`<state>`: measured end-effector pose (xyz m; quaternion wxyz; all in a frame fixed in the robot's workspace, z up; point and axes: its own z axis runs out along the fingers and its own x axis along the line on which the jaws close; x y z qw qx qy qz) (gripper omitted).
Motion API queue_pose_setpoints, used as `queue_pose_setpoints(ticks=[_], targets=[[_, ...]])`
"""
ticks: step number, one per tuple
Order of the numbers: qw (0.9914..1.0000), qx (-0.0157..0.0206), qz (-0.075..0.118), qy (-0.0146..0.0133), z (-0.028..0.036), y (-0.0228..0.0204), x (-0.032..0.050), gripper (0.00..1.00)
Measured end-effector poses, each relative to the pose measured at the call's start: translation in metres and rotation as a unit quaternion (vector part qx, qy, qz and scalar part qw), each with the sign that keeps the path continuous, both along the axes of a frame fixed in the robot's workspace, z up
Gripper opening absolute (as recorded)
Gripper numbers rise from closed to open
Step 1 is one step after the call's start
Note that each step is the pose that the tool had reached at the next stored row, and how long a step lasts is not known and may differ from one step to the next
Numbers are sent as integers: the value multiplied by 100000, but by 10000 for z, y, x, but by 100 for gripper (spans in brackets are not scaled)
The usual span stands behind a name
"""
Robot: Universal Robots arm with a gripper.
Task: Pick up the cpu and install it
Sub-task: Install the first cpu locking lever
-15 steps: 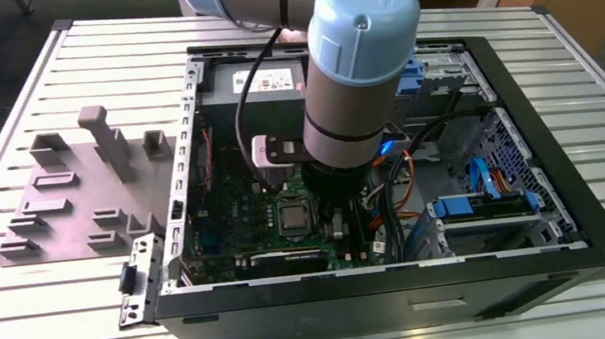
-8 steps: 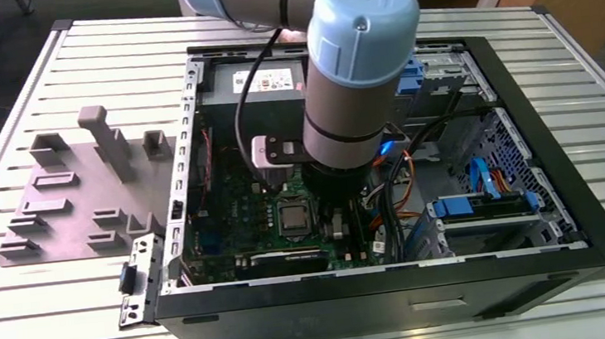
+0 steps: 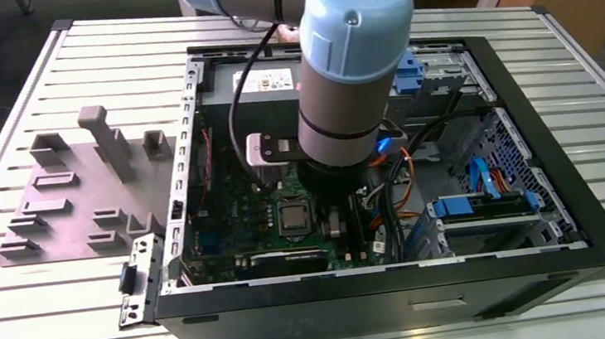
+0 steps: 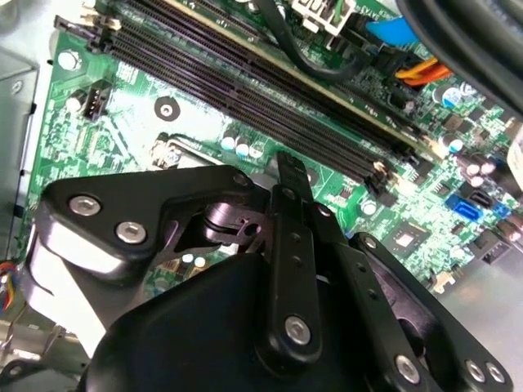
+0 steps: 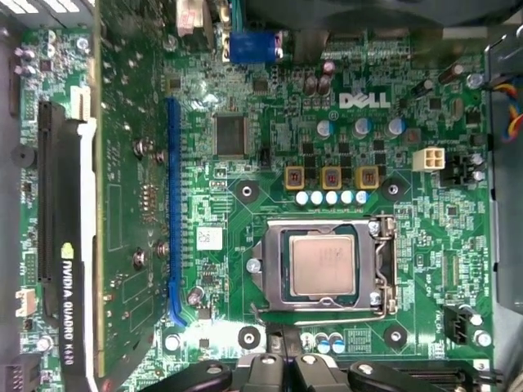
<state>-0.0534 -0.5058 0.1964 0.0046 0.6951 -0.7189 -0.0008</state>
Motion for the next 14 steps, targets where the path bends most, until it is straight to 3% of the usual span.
queue_pose_setpoints(ticks=[6,14], targets=[[99999,199,172,-191,35,0,-34,11],[99998,412,452,-204,43,7,-58,11]])
